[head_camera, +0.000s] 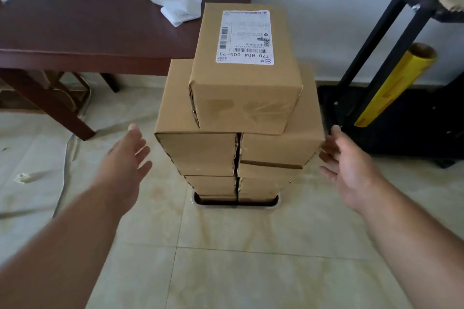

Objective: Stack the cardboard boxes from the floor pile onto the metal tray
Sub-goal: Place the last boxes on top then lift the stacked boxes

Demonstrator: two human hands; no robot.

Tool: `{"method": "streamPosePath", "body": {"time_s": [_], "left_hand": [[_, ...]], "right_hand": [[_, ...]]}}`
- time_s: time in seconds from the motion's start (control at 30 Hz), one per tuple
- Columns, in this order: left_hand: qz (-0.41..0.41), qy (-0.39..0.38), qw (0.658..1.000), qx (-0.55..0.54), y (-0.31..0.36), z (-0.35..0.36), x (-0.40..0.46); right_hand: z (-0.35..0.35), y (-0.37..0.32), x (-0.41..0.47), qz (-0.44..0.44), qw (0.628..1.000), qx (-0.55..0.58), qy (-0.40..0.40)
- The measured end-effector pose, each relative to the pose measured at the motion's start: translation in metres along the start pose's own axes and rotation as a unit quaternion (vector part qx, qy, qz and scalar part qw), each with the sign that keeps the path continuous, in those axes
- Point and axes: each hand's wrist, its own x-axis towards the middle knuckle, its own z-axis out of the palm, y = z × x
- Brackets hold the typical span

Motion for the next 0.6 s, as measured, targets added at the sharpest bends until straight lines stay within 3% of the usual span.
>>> {"method": "streamPosePath", "body": {"time_s": [0.17, 0.37, 0.6], "left_hand": [[0.023, -0.072, 0.997, -0.005, -0.018, 0.025, 0.036], [0.135, -0.163, 0.977, -0.020, -0.044, 0.045, 0.049], [0.184, -0.194, 0.961, -0.063, -0.058, 0.048, 0.061]], "right_hand": [[0.029, 0.018, 0.043, -0.049, 0.994, 0.090, -0.024], [0.052, 0.043, 0.063, -0.138, 0.975, 0.156, -0.084], [0.056, 0.063, 0.077, -0.184, 0.957, 0.165, -0.149]]}}
